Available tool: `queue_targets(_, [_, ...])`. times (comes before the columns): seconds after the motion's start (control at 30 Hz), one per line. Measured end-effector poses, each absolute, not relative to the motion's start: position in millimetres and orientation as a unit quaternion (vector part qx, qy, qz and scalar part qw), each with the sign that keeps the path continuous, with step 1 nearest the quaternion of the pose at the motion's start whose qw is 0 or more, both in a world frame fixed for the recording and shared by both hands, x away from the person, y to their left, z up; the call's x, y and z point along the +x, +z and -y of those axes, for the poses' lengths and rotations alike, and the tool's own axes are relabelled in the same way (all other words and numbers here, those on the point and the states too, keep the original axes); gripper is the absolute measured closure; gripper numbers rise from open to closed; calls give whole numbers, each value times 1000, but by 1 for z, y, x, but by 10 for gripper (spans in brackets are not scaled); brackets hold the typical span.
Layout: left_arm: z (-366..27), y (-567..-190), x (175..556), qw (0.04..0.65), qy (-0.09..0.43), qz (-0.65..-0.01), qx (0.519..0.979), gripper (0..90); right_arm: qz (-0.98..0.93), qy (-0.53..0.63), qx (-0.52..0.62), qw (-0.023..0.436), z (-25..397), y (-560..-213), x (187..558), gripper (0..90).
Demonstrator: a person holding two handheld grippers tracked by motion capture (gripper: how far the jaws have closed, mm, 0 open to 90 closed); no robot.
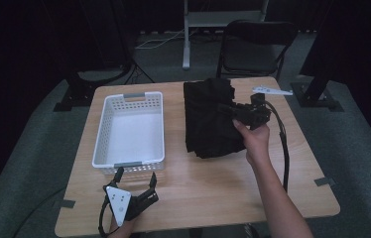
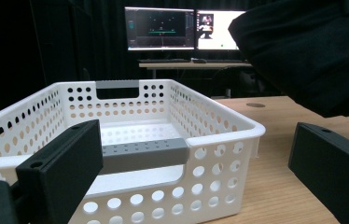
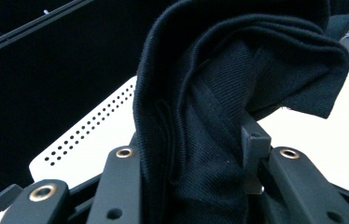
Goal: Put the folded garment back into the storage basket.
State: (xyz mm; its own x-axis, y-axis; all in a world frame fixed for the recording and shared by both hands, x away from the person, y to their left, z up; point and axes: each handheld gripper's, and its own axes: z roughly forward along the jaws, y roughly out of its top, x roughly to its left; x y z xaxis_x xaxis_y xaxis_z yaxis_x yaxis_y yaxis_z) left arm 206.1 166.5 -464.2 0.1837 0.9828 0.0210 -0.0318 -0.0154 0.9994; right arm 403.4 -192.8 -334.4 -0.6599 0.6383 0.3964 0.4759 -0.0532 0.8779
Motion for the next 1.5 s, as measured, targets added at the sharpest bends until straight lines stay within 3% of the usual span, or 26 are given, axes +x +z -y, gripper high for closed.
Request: queue_targets(1.5, [-167, -464, 206, 548, 464, -439, 540, 45, -698, 612, 373, 18, 89, -322, 422, 627])
